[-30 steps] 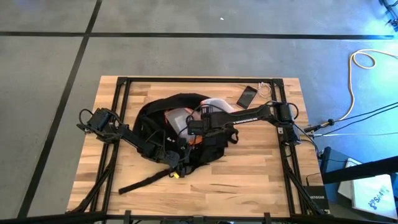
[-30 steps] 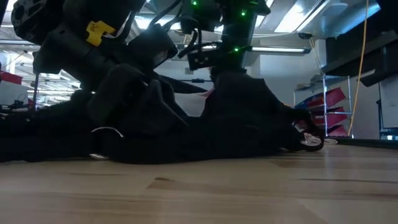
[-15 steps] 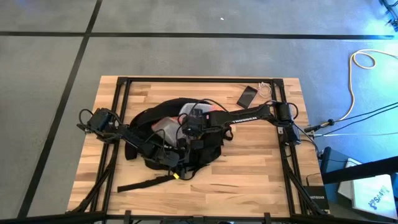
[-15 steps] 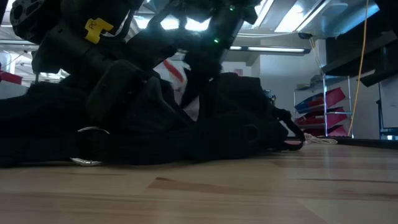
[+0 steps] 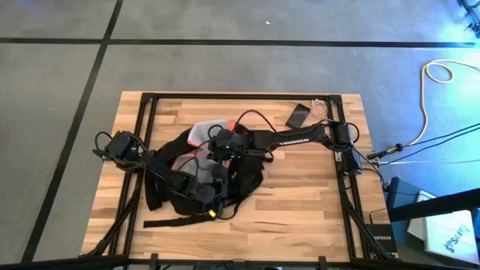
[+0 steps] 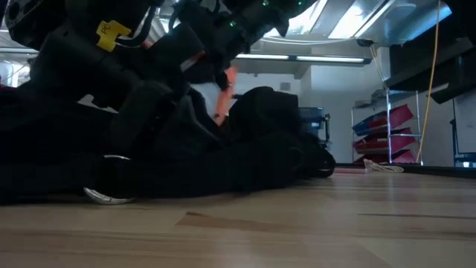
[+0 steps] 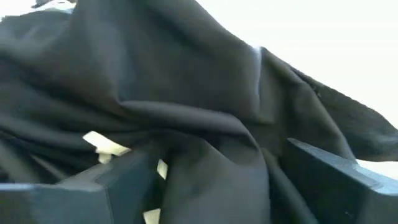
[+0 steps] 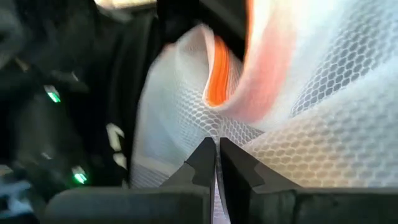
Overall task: Unpack backpack
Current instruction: Put the zipper pouch into the black backpack
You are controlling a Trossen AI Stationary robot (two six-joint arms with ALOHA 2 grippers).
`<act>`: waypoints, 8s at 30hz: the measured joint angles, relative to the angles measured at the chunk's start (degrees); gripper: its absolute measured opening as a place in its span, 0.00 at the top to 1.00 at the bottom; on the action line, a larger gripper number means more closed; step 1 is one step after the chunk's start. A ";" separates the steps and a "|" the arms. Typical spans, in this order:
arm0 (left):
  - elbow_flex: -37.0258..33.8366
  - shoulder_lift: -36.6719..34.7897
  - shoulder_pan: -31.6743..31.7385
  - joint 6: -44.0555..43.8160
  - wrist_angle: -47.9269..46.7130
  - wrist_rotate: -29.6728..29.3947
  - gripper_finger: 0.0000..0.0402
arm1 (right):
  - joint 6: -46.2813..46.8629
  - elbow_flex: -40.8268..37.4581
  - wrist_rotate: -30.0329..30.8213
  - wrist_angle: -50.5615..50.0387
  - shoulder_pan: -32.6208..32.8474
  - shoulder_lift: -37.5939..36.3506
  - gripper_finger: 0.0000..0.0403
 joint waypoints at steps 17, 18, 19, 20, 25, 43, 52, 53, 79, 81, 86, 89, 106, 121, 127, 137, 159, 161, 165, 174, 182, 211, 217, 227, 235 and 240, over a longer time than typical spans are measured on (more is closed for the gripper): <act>0.00 -10.22 -4.07 14.01 -13.09 -12.87 0.20 | -2.63 0.24 -4.82 -8.50 0.14 -3.57 1.00; -0.02 -11.30 -4.40 14.00 -15.02 -14.27 0.20 | -2.84 0.24 -4.80 -9.50 0.19 -3.71 1.00; -0.02 -12.26 -4.76 13.75 -16.54 -15.91 0.20 | -2.89 0.24 -4.76 -10.42 0.37 -3.72 1.00; 0.00 -13.38 -5.18 13.49 -18.70 -17.94 0.20 | -3.21 0.19 -4.80 -11.60 0.43 -3.72 1.00; 0.00 -18.51 -7.22 8.93 -29.49 -25.52 0.20 | -3.51 0.13 -5.45 -13.12 1.36 -3.72 1.00; -0.02 -29.74 -10.31 0.92 -42.92 -34.59 0.20 | -4.91 0.02 -6.75 -14.83 2.53 -3.67 1.00; -0.02 -29.78 -9.76 -7.09 -50.53 -15.91 0.20 | -4.91 0.02 -6.30 -15.12 2.48 -3.67 1.00; -0.02 -29.78 -9.66 -7.97 -51.55 -15.89 0.20 | -4.91 0.02 -6.26 -15.12 2.48 -3.67 1.00; -0.02 -29.71 -5.44 -7.93 -54.49 -8.59 0.98 | -4.91 0.02 -5.86 -14.68 2.41 -3.65 1.00; -0.02 -29.71 -5.44 -7.21 -54.84 -8.73 0.99 | -4.91 0.02 -5.86 -14.68 2.41 -3.65 1.00; 0.46 -31.02 -5.26 -6.50 -57.67 -9.65 1.00 | -4.89 0.07 -5.86 -14.66 2.39 -3.65 1.00; 1.84 -32.11 -5.26 -5.84 -60.95 -11.29 1.00 | -4.89 0.09 -5.84 -14.54 2.39 -3.65 1.00; 7.17 -38.49 -5.26 -1.96 -68.23 -18.13 1.00 | -2.50 0.11 -6.66 -8.07 3.08 -3.88 1.00; 5.93 -40.88 -6.90 -7.59 -72.13 -3.44 0.93 | -13.87 0.09 -3.96 -11.56 5.84 -3.93 0.94; 3.86 -40.80 -6.67 -9.30 -72.11 -4.10 0.64 | -22.10 0.09 7.52 -10.02 9.78 -3.93 0.74; 0.07 -39.55 -1.52 -12.21 -77.01 -5.94 0.22 | -19.68 0.07 15.34 -11.66 10.45 -3.93 0.39; -0.04 -39.59 3.15 -7.90 -73.48 6.08 0.97 | -19.55 0.07 13.70 -12.04 10.52 -3.93 0.34; 0.45 -39.70 3.15 -8.15 -75.22 5.60 0.98 | -19.55 0.07 13.70 -12.04 10.52 -3.93 0.34; 2.79 -39.66 3.09 -10.33 -81.59 3.63 1.00 | -19.53 0.07 13.68 -12.04 10.52 -3.93 0.34; 10.05 -39.68 1.81 -10.63 -91.66 0.93 1.00 | -19.53 0.04 13.68 -12.08 10.50 -3.93 0.34; 15.26 -39.70 1.71 -7.07 -101.05 1.81 1.00 | -19.53 0.04 13.68 -13.04 10.52 -3.93 0.34; 15.96 -39.79 -2.68 -4.71 -95.93 17.83 0.94 | -10.77 0.00 -6.29 -28.37 11.00 -4.63 0.34; 15.96 -39.79 -2.66 -3.54 -91.02 18.93 0.76 | -10.87 0.02 5.56 -34.30 10.99 -5.35 0.34; 7.26 -39.54 -2.33 2.26 -64.66 12.63 0.54 | -10.93 0.05 32.86 -33.70 9.14 -10.14 0.34; -7.73 -36.16 2.10 1.65 -33.11 6.21 0.54 | -8.01 0.07 33.52 -39.05 4.24 -9.22 0.34; -10.32 -33.86 5.03 -4.84 -27.81 10.40 0.54 | -7.39 0.04 25.24 -39.55 2.78 -8.45 0.34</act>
